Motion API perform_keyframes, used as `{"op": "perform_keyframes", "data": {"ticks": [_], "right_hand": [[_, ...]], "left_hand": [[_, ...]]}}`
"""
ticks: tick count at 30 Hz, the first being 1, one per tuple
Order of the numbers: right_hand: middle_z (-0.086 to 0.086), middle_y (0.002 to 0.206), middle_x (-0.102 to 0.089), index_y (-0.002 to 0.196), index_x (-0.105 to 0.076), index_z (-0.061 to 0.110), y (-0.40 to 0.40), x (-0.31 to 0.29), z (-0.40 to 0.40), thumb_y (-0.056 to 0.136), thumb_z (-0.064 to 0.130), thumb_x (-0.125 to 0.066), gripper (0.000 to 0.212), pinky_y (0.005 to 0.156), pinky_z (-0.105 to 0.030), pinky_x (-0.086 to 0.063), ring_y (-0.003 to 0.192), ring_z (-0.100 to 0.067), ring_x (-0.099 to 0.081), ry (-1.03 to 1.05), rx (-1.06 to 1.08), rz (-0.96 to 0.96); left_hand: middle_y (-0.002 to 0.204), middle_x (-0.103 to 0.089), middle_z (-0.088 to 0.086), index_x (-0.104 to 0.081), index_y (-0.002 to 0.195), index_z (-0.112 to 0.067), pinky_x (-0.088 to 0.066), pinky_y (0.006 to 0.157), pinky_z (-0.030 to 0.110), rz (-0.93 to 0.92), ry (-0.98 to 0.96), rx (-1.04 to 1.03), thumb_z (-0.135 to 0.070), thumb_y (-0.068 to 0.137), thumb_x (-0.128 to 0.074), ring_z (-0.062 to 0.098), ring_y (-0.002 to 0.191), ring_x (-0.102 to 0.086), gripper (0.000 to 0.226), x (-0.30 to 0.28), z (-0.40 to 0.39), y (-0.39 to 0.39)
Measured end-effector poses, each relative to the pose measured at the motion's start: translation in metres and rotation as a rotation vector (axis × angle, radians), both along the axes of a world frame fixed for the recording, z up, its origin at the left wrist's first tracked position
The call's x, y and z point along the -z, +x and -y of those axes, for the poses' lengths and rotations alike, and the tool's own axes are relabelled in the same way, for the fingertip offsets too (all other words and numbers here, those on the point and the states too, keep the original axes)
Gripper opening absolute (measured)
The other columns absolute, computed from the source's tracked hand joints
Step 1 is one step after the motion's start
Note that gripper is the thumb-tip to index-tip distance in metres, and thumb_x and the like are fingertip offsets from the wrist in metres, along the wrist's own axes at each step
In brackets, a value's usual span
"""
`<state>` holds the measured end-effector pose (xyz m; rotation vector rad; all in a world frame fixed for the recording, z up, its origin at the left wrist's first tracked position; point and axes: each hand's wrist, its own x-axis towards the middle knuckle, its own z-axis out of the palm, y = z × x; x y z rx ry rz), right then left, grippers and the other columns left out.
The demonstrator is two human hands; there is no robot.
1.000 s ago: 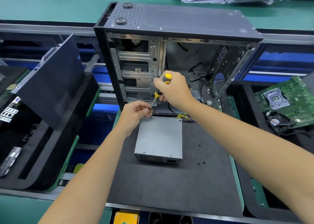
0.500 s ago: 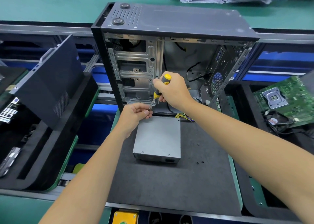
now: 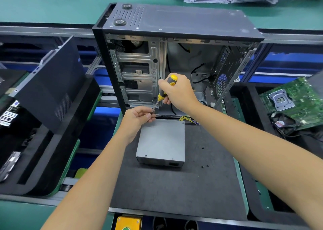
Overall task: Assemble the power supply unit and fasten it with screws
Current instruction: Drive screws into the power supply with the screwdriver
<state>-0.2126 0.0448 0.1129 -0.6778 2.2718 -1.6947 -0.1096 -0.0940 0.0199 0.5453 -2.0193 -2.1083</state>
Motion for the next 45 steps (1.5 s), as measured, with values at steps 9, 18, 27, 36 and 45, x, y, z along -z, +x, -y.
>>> {"op": "perform_keyframes", "data": {"ticks": [9,18,27,36,45], "right_hand": [[-0.011,0.060,-0.066,0.068,-0.051,0.007,-0.004,0.000,-0.007,0.094,0.018,-0.055,0.029,0.041,-0.022,-0.046,0.043,-0.016,-0.061,-0.058,0.016,0.039],[-0.008,0.064,-0.067,0.073,-0.055,0.008,-0.009,-0.002,-0.011,0.092,0.023,-0.058,0.024,0.043,-0.021,-0.046,0.046,-0.016,-0.063,0.083,-0.119,0.002],[-0.009,0.065,-0.067,0.081,-0.056,-0.001,-0.010,-0.003,-0.015,0.093,0.022,-0.058,0.027,0.044,-0.019,-0.046,0.046,-0.016,-0.063,0.121,-0.104,-0.064],[-0.008,0.066,-0.067,0.081,-0.056,0.001,-0.009,-0.003,-0.013,0.093,0.022,-0.058,0.024,0.045,-0.019,-0.048,0.047,-0.014,-0.062,0.122,-0.109,-0.069],[-0.008,0.067,-0.067,0.080,-0.056,0.003,-0.010,0.003,-0.008,0.093,0.024,-0.058,0.025,0.045,-0.018,-0.048,0.046,-0.012,-0.062,0.141,-0.105,-0.088]], "left_hand": [[0.087,-0.075,0.004,-0.068,0.102,-0.010,-0.055,0.074,0.019,-0.021,0.107,0.027,0.008,0.093,-0.053,0.016,0.084,-0.071,0.025,0.001,-0.002,-0.001],[0.086,-0.075,0.003,-0.069,0.101,-0.011,-0.054,0.073,0.018,0.006,0.075,0.050,0.008,0.094,-0.051,0.013,0.083,-0.070,0.027,0.003,-0.009,-0.006],[0.090,-0.072,0.002,-0.068,0.102,-0.017,-0.055,0.076,0.021,0.014,-0.123,0.177,0.008,0.095,-0.049,0.008,0.085,-0.067,0.032,-0.004,-0.012,-0.009],[0.104,-0.074,-0.003,-0.068,0.106,-0.023,-0.054,0.088,0.024,0.009,-0.131,0.246,0.008,0.094,-0.051,0.012,0.104,-0.067,0.038,-0.005,-0.005,-0.009],[0.117,-0.057,-0.022,-0.058,0.122,-0.029,-0.037,0.087,0.011,0.165,-0.513,0.196,-0.018,0.090,-0.065,-0.012,0.105,-0.051,0.034,0.004,0.019,-0.003]]}}
